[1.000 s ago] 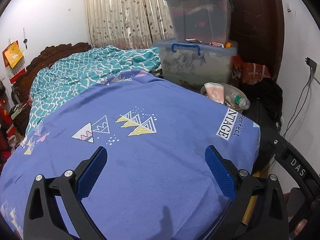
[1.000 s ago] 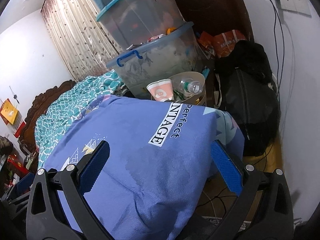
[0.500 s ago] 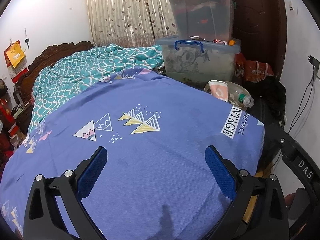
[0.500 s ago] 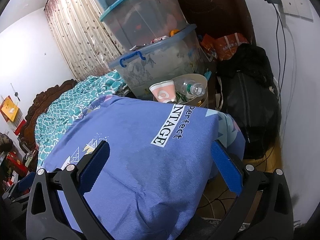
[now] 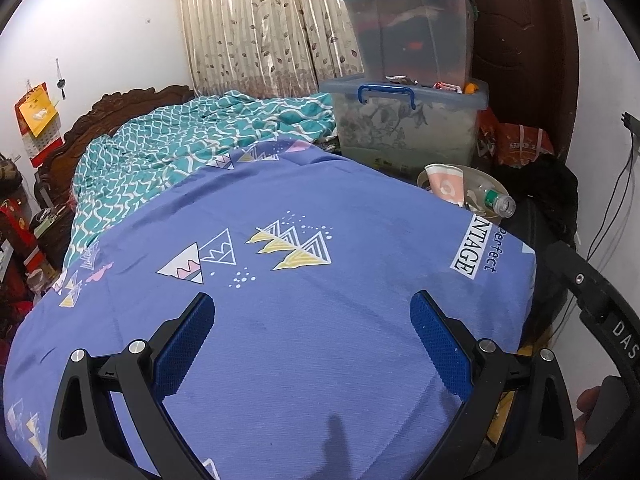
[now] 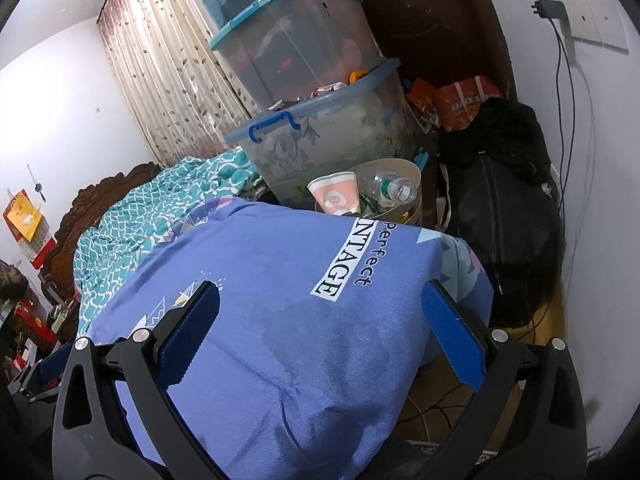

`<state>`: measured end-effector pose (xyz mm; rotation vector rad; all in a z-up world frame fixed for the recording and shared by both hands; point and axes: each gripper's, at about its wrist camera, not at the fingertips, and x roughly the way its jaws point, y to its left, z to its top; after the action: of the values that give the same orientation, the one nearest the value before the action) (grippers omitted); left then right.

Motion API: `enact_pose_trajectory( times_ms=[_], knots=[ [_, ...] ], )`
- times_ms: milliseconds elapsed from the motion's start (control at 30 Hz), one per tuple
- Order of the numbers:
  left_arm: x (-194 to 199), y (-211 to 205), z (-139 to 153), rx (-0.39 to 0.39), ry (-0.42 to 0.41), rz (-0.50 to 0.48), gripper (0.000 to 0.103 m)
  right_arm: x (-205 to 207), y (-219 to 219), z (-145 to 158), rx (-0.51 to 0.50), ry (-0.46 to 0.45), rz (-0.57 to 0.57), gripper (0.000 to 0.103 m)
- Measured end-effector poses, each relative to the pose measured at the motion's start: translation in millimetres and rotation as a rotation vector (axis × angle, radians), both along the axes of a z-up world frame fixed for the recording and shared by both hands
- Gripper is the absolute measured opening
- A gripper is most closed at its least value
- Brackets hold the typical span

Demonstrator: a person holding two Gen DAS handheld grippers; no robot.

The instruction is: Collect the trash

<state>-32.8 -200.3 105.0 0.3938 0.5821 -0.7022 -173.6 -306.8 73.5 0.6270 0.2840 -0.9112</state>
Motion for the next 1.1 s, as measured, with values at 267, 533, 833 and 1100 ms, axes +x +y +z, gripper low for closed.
enact_pose_trajectory(
  times_ms=[267, 533, 833, 1100],
  knots=[
    [1, 2, 1, -0.001, 0.0, 0.006, 0.094, 0, 3, 5, -0.018, -0.01, -0.002, 0.1],
    [3, 5, 2, -0.007, 0.004, 0.009, 0.094, 3, 5, 8, -0.026, -0.005, 0.007, 0.1],
    [3, 8, 3, -0.009, 0.008, 0.01, 0.094, 4, 10, 9, -0.032, -0.001, 0.012, 0.1],
    [3, 10, 1, -0.013, 0.017, 0.013, 0.094, 7, 14, 9, -0.035, 0.006, 0.022, 0.1]
  ],
)
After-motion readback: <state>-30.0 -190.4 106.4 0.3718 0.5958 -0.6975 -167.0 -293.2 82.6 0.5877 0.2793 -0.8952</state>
